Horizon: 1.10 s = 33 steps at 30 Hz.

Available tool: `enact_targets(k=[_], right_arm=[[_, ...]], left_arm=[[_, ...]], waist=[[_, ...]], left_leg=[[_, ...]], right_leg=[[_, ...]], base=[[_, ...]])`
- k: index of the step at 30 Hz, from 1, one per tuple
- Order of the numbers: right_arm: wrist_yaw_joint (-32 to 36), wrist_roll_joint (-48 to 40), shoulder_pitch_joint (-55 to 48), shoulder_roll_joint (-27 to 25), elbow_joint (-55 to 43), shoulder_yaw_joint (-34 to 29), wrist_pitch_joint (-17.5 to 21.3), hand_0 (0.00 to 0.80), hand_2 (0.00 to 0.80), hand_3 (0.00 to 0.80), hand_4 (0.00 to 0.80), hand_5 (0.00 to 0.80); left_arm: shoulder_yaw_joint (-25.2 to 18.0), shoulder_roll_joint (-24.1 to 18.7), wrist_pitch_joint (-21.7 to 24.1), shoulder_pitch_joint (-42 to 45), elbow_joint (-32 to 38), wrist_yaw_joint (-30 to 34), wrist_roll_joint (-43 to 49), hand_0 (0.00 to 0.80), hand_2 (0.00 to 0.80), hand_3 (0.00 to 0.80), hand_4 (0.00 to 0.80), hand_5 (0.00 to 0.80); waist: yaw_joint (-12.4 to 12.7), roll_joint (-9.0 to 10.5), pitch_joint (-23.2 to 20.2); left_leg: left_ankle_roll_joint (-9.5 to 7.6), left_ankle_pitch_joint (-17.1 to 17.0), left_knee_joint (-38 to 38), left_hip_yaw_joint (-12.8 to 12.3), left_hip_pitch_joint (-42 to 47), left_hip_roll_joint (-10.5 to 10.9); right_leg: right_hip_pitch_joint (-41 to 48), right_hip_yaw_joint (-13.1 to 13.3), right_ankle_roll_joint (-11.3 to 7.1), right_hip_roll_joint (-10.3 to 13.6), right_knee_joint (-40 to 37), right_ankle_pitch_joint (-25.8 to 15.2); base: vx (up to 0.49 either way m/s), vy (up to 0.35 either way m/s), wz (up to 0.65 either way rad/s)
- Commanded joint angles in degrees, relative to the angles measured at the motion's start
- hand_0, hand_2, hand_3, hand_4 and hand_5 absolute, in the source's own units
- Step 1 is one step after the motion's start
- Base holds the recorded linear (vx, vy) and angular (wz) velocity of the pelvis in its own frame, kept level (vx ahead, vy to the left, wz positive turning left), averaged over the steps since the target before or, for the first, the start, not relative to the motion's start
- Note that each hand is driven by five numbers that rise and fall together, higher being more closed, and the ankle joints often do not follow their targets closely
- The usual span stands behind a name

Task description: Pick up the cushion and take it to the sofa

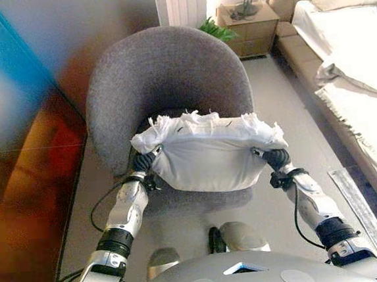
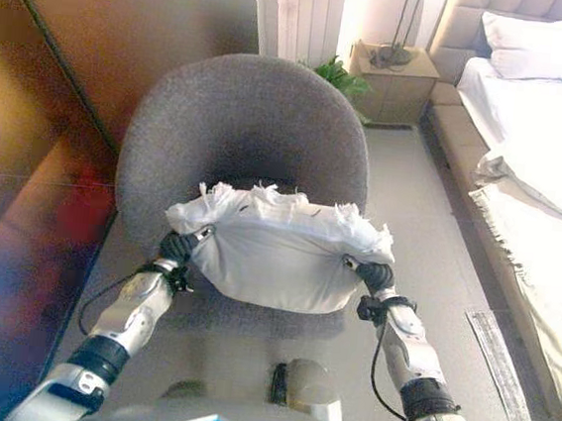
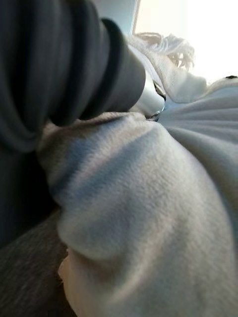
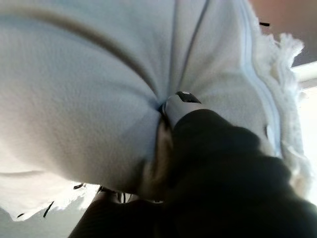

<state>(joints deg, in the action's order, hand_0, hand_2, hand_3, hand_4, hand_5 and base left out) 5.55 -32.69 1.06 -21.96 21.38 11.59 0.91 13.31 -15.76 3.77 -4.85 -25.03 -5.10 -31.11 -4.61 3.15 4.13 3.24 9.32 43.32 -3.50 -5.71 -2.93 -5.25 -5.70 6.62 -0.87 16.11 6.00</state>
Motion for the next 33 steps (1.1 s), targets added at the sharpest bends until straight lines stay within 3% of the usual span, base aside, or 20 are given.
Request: enact_targets(k=[1,5,10,15,18,21,24,26,28,31,33], right_arm=[[1.43,-1.64,6.53,0.44,-4.97,0.39,2.80,0.800,0.800,0.800,0.800,0.800],[0.34,-1.53,7.54,0.81,-5.89,0.33,0.89,0.800,0.800,0.800,0.800,0.800],[0.22,-0.28,5.65,1.20,-6.93,0.75,1.58,0.800,0.800,0.800,0.800,0.800],[-0.52,-0.82,6.74,1.72,-6.02,0.43,2.21,0.800,0.800,0.800,0.800,0.800],[-2.43,-1.49,7.20,2.33,-6.12,0.86,1.98,0.800,0.800,0.800,0.800,0.800],[-4.61,-1.84,8.90,4.22,-5.34,2.05,2.41,0.800,0.800,0.800,0.800,0.800],[-3.94,-0.71,8.32,5.75,-6.44,3.75,0.96,0.800,0.800,0.800,0.800,0.800],[-3.58,0.17,7.54,5.88,-7.41,5.27,-0.42,0.800,0.800,0.800,0.800,0.800],[-4.46,0.76,9.56,5.76,-6.46,7.24,0.01,0.800,0.800,0.800,0.800,0.800],[-7.53,-2.25,21.06,5.32,-0.79,9.12,0.48,0.800,0.800,0.800,0.800,0.800],[-8.76,-3.36,26.89,5.78,2.13,9.58,0.76,0.800,0.800,0.800,0.800,0.800]], left_arm=[[-1.72,-1.23,6.36,-5.13,5.14,0.51,-1.97,0.800,0.800,0.800,0.800,0.800],[-3.20,-1.60,5.70,-5.34,4.52,1.47,-2.59,0.800,0.800,0.800,0.800,0.800],[-3.36,-0.99,6.41,-6.08,2.88,1.65,-3.03,0.800,0.800,0.800,0.800,0.800],[-2.97,-0.87,5.72,-7.69,1.58,2.02,-2.64,0.800,0.800,0.800,0.800,0.800],[-2.94,-1.30,5.02,-7.90,1.12,2.40,-2.89,0.800,0.800,0.800,0.800,0.800],[-2.13,-1.63,4.91,-9.27,0.89,1.77,-0.91,0.800,0.800,0.800,0.800,0.800],[-2.77,-2.42,4.08,-9.37,0.57,0.32,-0.95,0.800,0.800,0.800,0.800,0.800],[-3.53,-3.17,2.98,-8.68,0.82,-0.24,-1.13,0.800,0.800,0.800,0.800,0.800],[-2.98,-3.80,3.17,-10.21,0.48,-1.60,-1.55,0.800,0.800,0.800,0.800,0.800],[-0.69,-3.81,5.13,-18.38,-3.76,-4.40,-4.36,0.800,0.800,0.800,0.800,0.800],[-0.24,-2.98,5.91,-22.20,-5.62,-5.93,-4.09,0.800,0.800,0.800,0.800,0.800]], waist=[[1.70,0.41,-1.17],[3.33,-0.89,-0.82],[3.53,-1.98,-2.01],[3.83,-2.69,-2.62],[4.38,-2.74,-2.79],[5.33,-3.06,-1.76],[5.74,-3.82,-0.26],[5.88,-3.72,0.32],[5.66,-3.40,1.57],[4.83,-2.78,5.90],[5.34,-2.23,7.73]], left_leg=[[-1.17,-13.45,-13.64,-1.59,0.91,0.56],[-0.07,-15.04,-27.89,1.04,1.49,0.54],[-0.27,-12.99,-38.46,-0.61,2.24,1.20],[-1.01,-13.21,-42.49,-1.00,3.70,1.79],[-1.98,-13.14,-42.91,-0.51,3.85,2.67],[-3.75,-12.24,-40.96,-1.04,2.27,3.48],[-4.89,-11.15,-39.70,-1.53,3.16,4.26],[-4.70,-10.78,-39.60,-1.57,4.28,4.53],[-3.98,-9.88,-38.51,-0.72,3.64,4.73],[-3.76,-7.27,-34.17,0.12,-0.83,5.03],[-3.36,-7.06,-31.42,-0.21,-4.31,4.83]], right_leg=[[5.34,1.79,-6.47,4.71,-9.97,-8.60],[8.37,3.44,-7.51,4.29,-10.15,-6.29],[10.74,3.07,-8.69,5.20,-11.53,-4.95],[10.82,1.21,-9.36,6.03,-10.76,-3.90],[9.86,0.68,-10.22,7.13,-8.95,-4.09],[6.33,-0.91,-11.17,10.16,-1.47,-4.70],[1.77,-2.06,-10.92,13.75,8.55,-8.08],[0.47,-2.52,-11.07,14.68,7.10,-9.74],[-2.07,-1.37,-11.64,14.01,1.45,-10.31],[-8.96,1.27,-12.80,12.99,-2.42,-11.62],[-9.19,0.35,-13.08,13.46,-3.34,-11.64]], base=[[0.242,0.094,-0.39],[0.231,0.114,-0.28],[0.153,0.118,-0.21],[0.078,0.114,0.07],[0.046,0.099,0.09],[-0.026,0.143,-0.02],[0.076,0.157,-0.10],[0.113,0.008,-0.07],[-0.041,-0.111,-0.12],[-0.277,-0.095,-0.09],[-0.274,-0.110,0.28]])
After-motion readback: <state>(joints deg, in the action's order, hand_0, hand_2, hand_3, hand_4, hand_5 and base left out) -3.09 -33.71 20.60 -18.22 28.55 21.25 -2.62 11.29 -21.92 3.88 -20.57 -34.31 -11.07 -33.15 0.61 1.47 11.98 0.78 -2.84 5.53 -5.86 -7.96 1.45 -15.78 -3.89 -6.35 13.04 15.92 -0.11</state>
